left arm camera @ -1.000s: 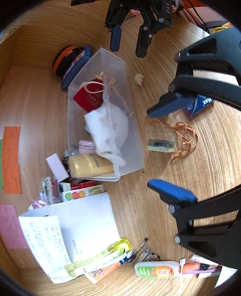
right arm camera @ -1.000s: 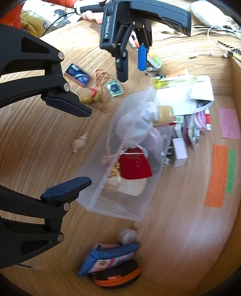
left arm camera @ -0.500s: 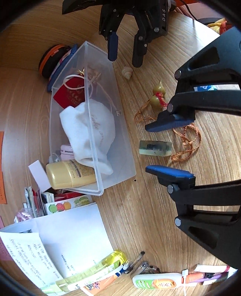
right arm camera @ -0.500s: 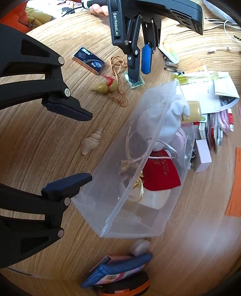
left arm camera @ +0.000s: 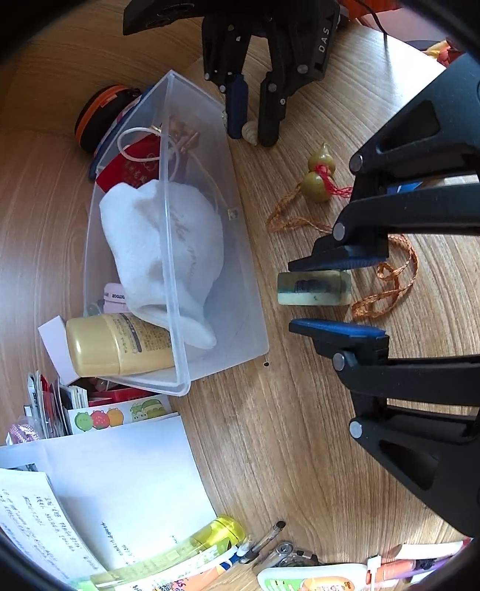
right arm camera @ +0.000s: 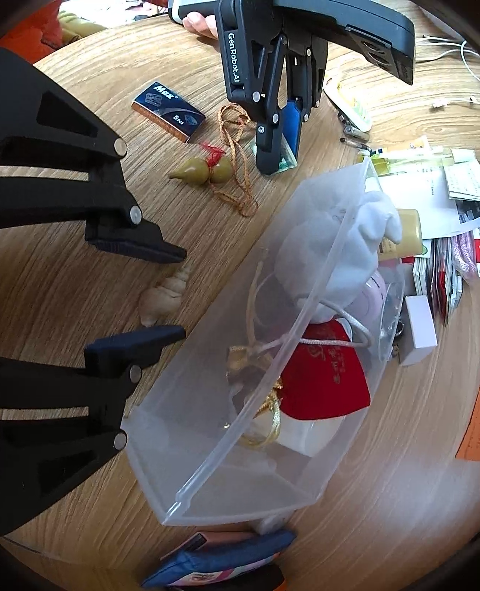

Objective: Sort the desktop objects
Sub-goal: 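Grasp the small green block with left tool while right grasps the beige shell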

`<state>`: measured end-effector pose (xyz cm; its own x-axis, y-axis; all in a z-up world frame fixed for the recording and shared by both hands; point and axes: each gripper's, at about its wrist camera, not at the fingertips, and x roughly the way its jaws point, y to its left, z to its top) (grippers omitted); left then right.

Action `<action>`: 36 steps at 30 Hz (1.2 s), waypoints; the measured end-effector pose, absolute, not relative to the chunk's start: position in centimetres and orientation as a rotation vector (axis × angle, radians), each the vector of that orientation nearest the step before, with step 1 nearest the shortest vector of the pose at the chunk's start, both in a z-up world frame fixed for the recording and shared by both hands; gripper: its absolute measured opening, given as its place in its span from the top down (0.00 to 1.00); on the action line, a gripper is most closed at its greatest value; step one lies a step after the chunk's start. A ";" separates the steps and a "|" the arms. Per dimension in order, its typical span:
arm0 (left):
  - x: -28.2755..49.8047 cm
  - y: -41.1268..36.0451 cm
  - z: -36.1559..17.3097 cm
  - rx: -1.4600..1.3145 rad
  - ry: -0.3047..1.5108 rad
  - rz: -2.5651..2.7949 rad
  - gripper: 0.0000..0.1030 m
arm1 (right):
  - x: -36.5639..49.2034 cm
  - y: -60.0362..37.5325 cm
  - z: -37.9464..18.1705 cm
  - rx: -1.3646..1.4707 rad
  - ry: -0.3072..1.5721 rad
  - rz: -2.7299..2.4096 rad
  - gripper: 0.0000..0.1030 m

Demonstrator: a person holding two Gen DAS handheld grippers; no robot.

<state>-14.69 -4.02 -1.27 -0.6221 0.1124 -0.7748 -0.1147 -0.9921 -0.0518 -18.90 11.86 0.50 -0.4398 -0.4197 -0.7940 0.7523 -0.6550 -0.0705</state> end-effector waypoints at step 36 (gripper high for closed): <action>-10.6 -2.5 7.4 -0.992 -0.019 2.828 0.85 | -16.2 18.5 7.6 0.852 0.442 -2.273 0.82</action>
